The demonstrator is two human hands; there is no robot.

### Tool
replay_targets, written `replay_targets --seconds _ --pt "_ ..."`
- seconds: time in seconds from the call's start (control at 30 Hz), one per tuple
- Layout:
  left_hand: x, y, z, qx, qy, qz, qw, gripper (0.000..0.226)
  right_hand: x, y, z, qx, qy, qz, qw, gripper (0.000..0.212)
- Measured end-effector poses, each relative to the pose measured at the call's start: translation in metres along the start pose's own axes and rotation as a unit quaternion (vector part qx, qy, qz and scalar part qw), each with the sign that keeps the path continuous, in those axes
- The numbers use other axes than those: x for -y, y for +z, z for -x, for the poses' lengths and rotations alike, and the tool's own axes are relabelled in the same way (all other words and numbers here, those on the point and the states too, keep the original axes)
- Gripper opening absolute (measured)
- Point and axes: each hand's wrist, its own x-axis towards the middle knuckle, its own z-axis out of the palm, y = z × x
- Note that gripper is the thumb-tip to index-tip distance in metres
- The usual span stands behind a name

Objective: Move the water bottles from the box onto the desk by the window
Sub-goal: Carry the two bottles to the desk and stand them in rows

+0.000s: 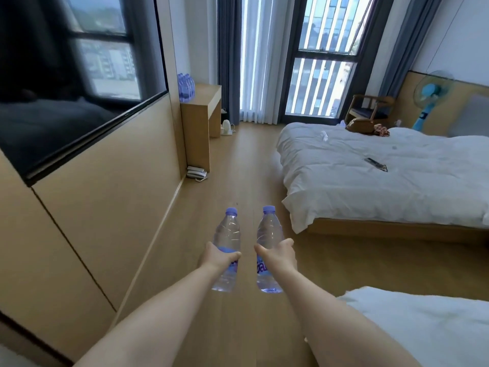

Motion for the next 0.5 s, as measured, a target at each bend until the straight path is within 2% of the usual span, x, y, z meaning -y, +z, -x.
replay_targets --seconds 0.07,0.13,0.23,0.37,0.5 --pt "-0.024 0.001 -0.055 0.006 0.004 -0.003 1.0 0.087 0.029 0.007 -0.042 -0.003 -0.001 -0.014 1.0 0.062" --pt "-0.052 0.005 -0.099 0.012 0.013 -0.011 1.0 0.09 0.054 0.012 -0.081 -0.003 0.0 -0.023 1.0 0.062" --pt "-0.087 0.013 -0.147 0.016 0.014 -0.013 1.0 0.09 0.078 0.022 -0.135 -0.002 0.006 -0.026 1.0 0.062" --pt "-0.095 0.032 -0.248 0.026 0.002 -0.008 1.0 0.093 0.099 0.036 -0.219 0.008 0.015 -0.029 0.999 0.061" --pt "-0.144 0.054 -0.315 0.023 -0.012 -0.033 0.999 0.08 0.122 0.052 -0.32 -0.007 0.004 -0.008 1.0 0.058"
